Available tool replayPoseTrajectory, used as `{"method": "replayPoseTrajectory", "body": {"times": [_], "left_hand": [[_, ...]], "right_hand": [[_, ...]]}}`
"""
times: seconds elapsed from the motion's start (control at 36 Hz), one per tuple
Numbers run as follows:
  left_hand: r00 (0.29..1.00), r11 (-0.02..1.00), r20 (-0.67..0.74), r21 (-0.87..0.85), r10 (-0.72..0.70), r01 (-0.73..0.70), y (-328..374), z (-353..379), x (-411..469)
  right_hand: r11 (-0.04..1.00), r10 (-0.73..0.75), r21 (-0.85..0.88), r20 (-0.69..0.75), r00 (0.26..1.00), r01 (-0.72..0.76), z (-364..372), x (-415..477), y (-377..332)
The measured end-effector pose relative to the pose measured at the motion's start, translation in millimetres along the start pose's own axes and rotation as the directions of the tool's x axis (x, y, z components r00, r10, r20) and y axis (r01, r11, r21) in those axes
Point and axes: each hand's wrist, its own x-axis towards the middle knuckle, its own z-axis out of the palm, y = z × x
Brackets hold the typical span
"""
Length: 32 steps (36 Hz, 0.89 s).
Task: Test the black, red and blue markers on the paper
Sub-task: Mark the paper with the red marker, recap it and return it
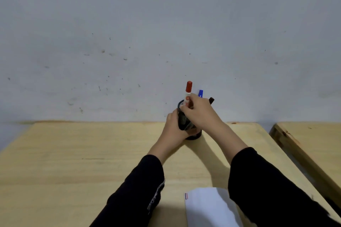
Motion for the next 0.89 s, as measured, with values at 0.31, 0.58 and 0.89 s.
{"method": "replayPoseTrajectory", "body": {"times": [0.31, 0.58, 0.89], "left_hand": [[0.996, 0.998, -0.08, -0.056, 0.033, -0.037, -11.7, 3.5, 5.8], [0.996, 0.994, -0.073, -0.089, 0.055, -0.061, -17.9, 5.8, 8.6], [0.996, 0.99, -0.065, -0.117, 0.067, -0.075, -23.0, 6.2, 7.7]], "right_hand": [[0.996, 0.039, -0.079, -0.012, 0.999, -0.04, 9.3, 11.6, -0.2], [0.999, 0.023, 0.032, -0.136, 0.99, -0.018, 6.1, 5.7, -1.9], [0.986, 0.086, 0.168, -0.507, 0.858, 0.0, -20.0, -2.4, 23.5]]}}
